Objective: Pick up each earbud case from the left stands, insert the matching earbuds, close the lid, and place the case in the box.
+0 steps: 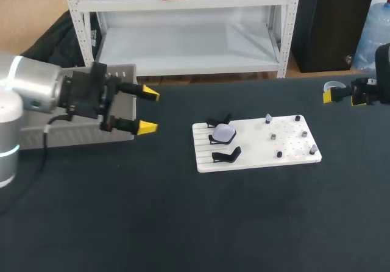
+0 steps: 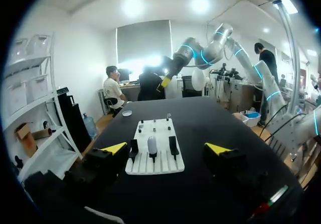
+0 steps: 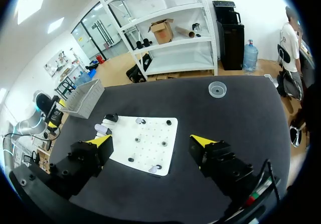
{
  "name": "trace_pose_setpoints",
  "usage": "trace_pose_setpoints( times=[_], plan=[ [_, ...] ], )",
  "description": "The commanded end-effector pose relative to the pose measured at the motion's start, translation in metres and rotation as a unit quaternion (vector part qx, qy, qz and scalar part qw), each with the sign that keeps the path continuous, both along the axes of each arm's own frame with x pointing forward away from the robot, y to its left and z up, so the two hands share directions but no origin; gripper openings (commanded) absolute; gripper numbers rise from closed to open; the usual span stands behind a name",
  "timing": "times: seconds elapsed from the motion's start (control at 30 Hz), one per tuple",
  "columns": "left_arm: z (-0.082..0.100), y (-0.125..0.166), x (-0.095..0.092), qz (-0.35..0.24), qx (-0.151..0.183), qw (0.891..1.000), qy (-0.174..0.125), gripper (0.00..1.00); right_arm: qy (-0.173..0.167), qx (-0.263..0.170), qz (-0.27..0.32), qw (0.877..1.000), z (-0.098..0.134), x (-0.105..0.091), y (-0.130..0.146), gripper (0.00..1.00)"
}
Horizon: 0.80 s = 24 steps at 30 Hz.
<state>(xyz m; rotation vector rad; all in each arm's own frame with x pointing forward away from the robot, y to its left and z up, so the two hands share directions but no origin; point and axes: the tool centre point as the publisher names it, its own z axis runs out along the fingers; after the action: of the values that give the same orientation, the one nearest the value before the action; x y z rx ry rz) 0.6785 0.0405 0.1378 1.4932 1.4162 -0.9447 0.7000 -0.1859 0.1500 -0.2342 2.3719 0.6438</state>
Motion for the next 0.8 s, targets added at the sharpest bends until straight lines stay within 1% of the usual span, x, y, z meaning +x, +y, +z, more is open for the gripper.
trace_pose_setpoints(
  times=[0.03, 0.07, 0.1, 0.13, 0.17, 0.67, 0.7, 0.73, 0.77, 0.8],
  plan=[
    [-0.017, -0.042, 0.012, -0.038, 0.022, 0.999, 0.025, 1.00, 0.000, 0.000, 0.001, 1.000, 0.000, 0.000, 0.000, 1.00],
    [-0.020, -0.046, 0.012, -0.039, 0.023, 0.999, 0.027, 1.00, 0.000, 0.000, 0.001, 1.000, 0.000, 0.000, 0.000, 1.00],
    [-0.022, -0.049, 0.011, -0.035, 0.031, 0.999, 0.025, 1.00, 0.000, 0.000, 0.001, 1.000, 0.000, 0.000, 0.000, 1.00],
    [-0.023, -0.053, 0.010, -0.036, 0.034, 0.998, 0.034, 1.00, 0.000, 0.000, 0.001, 1.000, 0.000, 0.000, 0.000, 1.00],
    [-0.025, -0.057, 0.010, -0.037, 0.028, 0.998, 0.042, 1.00, 0.000, 0.000, 0.001, 1.000, 0.000, 0.000, 0.000, 1.00],
    [-0.025, -0.057, 0.010, -0.037, 0.028, 0.998, 0.042, 1.00, 0.000, 0.000, 0.001, 1.000, 0.000, 0.000, 0.000, 1.00],
    [-0.027, -0.062, 0.010, -0.028, 0.039, 0.998, 0.041, 1.00, 0.000, 0.000, 0.001, 1.000, 0.000, 0.000, 0.000, 1.00],
    [-0.029, -0.065, 0.009, -0.025, 0.036, 0.998, 0.038, 1.00, 0.000, 0.000, 0.001, 1.000, 0.000, 0.000, 0.000, 1.00],
    [-0.031, -0.067, 0.009, 0.008, 0.045, 0.998, 0.037, 1.00, 0.000, 0.000, 0.001, 1.000, 0.000, 0.000, 0.000, 1.00],
    [-0.034, -0.069, 0.008, 0.010, 0.052, 0.998, 0.032, 1.00, 0.000, 0.000, 0.001, 1.000, 0.000, 0.000, 0.000, 1.00]
  ],
)
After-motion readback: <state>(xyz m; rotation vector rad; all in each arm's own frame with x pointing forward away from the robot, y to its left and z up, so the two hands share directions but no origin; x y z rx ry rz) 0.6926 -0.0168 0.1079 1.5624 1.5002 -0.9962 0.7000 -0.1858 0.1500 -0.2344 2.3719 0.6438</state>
